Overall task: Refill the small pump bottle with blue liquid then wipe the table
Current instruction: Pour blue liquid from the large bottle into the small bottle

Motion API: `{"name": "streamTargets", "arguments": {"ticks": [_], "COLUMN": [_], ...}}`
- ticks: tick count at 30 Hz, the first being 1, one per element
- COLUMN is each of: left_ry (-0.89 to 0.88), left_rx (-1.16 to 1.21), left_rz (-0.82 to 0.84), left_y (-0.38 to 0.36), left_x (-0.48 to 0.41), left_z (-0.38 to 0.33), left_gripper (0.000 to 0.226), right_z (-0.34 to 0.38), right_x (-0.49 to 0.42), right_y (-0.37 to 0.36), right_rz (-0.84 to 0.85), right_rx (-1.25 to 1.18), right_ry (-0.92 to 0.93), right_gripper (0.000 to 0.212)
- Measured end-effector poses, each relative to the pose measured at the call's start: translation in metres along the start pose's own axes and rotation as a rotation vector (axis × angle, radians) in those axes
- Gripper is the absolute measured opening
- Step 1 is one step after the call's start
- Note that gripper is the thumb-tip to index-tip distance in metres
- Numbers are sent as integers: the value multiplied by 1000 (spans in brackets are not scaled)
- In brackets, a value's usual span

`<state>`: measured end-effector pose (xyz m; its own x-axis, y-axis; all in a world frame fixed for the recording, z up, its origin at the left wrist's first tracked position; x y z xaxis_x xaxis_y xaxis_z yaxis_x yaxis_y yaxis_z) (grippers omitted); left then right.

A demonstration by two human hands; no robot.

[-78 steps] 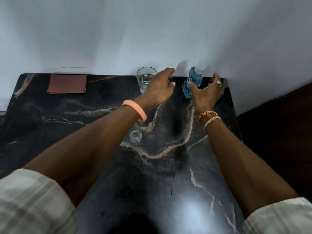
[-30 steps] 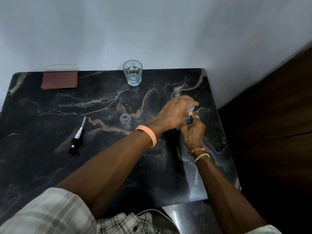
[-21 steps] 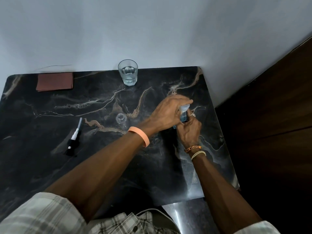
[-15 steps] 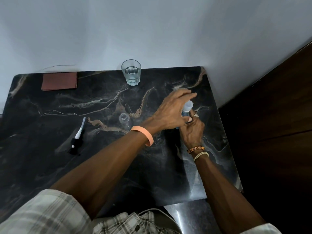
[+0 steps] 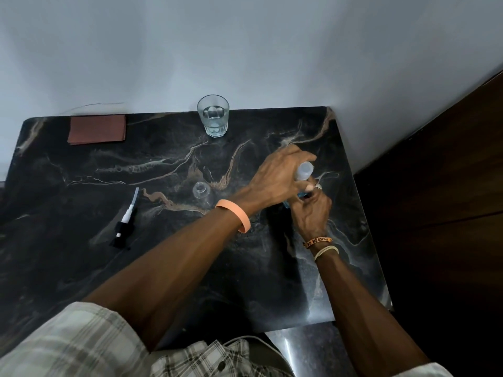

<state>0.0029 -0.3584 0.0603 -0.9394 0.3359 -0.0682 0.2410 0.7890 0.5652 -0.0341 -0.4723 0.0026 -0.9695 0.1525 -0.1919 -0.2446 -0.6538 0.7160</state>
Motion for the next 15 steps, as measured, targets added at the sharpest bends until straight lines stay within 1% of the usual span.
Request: {"name": "streamTargets", "arguments": {"ticks": [1, 2, 4, 6, 8, 12, 15], "left_ry": [-8, -27, -48, -27, -11, -17, -6], "left_rx": [-5, -6, 0, 9, 21, -10, 48], "left_rz": [33, 58, 60, -3, -69, -69, -121], "left_y": [-2, -4, -4, 1, 5, 4, 9], "left_x": [1, 2, 2, 1, 1, 0, 0], "left_z": [-1, -3, -4, -2, -3, -4, -1], "left_gripper": [68, 68, 58, 51, 52, 50, 46], "right_z": [2, 1, -2, -5, -7, -8, -9], "right_x": [0, 0, 0, 1, 1, 1, 1], "right_y": [-1, -1, -3, -3, -2, -4, -2], "right_rz": [13, 29, 48, 29, -1, 9, 0], "right_rx": [-2, -13, -47, -50, -46, -52, -70], "right_ry": [13, 9, -28, -55, -76, -78, -87], "right_gripper": [38, 42, 38, 32, 29, 21, 29]}}
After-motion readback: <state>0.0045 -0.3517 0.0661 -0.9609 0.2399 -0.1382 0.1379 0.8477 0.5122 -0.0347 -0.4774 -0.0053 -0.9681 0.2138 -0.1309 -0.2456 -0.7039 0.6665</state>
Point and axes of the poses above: each hand's wrist, its own x-axis away from the middle knuckle, its own y-axis out of the back of the hand, z = x × y, the point moved 8 cm from there along -x, towards the middle knuckle, and after that the axes turned 9 degrees about x, right-handed, at the moved point
